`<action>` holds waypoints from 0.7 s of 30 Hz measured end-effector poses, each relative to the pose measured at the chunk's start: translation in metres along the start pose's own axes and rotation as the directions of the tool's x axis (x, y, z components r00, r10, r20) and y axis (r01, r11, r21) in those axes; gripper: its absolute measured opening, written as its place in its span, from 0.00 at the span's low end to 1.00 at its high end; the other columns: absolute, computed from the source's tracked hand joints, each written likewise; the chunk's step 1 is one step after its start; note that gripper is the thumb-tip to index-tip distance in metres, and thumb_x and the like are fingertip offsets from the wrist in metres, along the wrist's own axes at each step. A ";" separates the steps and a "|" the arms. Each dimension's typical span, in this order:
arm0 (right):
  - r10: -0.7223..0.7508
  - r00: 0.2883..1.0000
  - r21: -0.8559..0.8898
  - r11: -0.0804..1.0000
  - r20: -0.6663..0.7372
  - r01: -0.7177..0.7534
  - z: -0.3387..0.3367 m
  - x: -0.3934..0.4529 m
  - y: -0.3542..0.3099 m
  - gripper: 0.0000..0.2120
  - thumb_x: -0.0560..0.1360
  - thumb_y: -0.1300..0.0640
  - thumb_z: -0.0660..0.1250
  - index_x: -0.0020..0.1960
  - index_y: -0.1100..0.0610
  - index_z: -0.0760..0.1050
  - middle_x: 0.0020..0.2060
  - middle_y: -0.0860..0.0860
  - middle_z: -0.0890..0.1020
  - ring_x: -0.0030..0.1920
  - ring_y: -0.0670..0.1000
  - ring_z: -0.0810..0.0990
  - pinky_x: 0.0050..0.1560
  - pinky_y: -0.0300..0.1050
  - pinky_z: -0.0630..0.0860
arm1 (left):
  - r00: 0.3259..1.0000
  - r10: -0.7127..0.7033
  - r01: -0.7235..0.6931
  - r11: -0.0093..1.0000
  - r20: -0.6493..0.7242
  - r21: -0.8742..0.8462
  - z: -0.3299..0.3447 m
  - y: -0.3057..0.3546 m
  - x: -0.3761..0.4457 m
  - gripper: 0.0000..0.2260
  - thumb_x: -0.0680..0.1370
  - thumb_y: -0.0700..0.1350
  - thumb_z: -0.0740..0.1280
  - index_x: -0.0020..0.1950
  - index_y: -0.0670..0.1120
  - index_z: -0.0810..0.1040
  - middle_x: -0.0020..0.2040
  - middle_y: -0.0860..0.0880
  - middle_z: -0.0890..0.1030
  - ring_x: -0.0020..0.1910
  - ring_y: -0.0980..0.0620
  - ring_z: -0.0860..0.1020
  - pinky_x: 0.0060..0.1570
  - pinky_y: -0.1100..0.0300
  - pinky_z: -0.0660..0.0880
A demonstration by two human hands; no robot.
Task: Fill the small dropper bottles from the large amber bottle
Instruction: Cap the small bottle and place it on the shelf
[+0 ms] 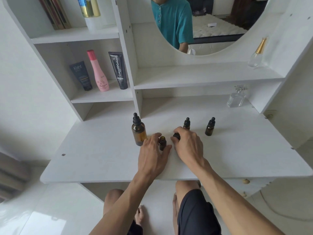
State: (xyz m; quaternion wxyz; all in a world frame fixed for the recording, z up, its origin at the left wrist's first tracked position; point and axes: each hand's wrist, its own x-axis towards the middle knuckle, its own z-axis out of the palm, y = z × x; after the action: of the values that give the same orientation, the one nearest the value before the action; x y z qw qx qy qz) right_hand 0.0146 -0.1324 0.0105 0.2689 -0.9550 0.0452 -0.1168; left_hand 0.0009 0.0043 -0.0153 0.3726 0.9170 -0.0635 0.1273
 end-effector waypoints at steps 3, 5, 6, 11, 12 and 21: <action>0.039 0.999 0.046 0.998 -0.032 -0.037 -0.006 -0.002 -0.005 0.10 0.77 0.50 0.69 0.58 0.49 0.79 0.52 0.51 0.86 0.53 0.60 0.83 0.46 0.49 0.79 | 1.000 0.026 -0.027 1.000 -0.012 -0.011 0.000 0.000 -0.001 0.11 0.76 0.50 0.70 0.55 0.48 0.74 0.48 0.52 0.80 0.51 0.50 0.76 0.48 0.53 0.74; 0.040 0.996 0.080 0.996 -0.077 -0.034 -0.018 -0.003 -0.009 0.10 0.77 0.49 0.69 0.57 0.47 0.79 0.52 0.49 0.86 0.52 0.58 0.83 0.45 0.47 0.78 | 0.999 0.031 -0.031 0.999 -0.021 -0.021 -0.002 0.000 0.000 0.10 0.77 0.49 0.71 0.53 0.47 0.75 0.47 0.52 0.80 0.50 0.50 0.75 0.46 0.54 0.74; 0.022 0.997 0.092 0.996 -0.081 -0.014 -0.025 -0.003 -0.012 0.10 0.77 0.48 0.69 0.57 0.47 0.80 0.52 0.47 0.85 0.52 0.56 0.82 0.45 0.46 0.77 | 0.999 0.026 -0.027 0.999 -0.024 -0.026 -0.003 -0.001 0.000 0.09 0.77 0.49 0.71 0.52 0.47 0.75 0.47 0.51 0.80 0.49 0.49 0.75 0.45 0.54 0.74; -0.140 0.989 0.197 0.972 0.045 0.129 -0.059 0.003 -0.021 0.07 0.75 0.52 0.73 0.53 0.49 0.82 0.46 0.44 0.85 0.46 0.48 0.84 0.50 0.42 0.78 | 1.000 -0.021 0.019 0.997 -0.022 -0.074 0.000 -0.004 0.001 0.10 0.75 0.50 0.72 0.50 0.46 0.77 0.46 0.51 0.80 0.49 0.50 0.76 0.47 0.52 0.75; -0.171 0.981 0.206 0.967 0.086 0.150 -0.063 0.006 -0.023 0.07 0.74 0.54 0.74 0.53 0.50 0.83 0.45 0.45 0.85 0.45 0.49 0.83 0.50 0.41 0.77 | 0.999 -0.030 0.029 0.996 -0.018 -0.080 0.000 -0.003 0.002 0.10 0.75 0.51 0.72 0.51 0.46 0.78 0.46 0.51 0.80 0.49 0.50 0.76 0.47 0.53 0.75; -0.326 0.914 0.111 0.945 0.244 0.307 -0.070 0.017 -0.033 0.08 0.75 0.60 0.72 0.53 0.53 0.84 0.47 0.47 0.84 0.42 0.45 0.77 0.52 0.41 0.76 | 0.999 -0.040 0.038 0.995 -0.019 -0.095 -0.003 0.000 0.000 0.11 0.75 0.51 0.73 0.50 0.45 0.79 0.45 0.49 0.80 0.48 0.49 0.75 0.46 0.53 0.74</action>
State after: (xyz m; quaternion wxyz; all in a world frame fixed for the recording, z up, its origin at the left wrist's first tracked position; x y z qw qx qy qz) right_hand 0.0149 -0.1421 0.0888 0.2835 -0.9466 -0.1497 -0.0346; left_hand 0.0004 0.0065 -0.0130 0.4185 0.8981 -0.0477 0.1265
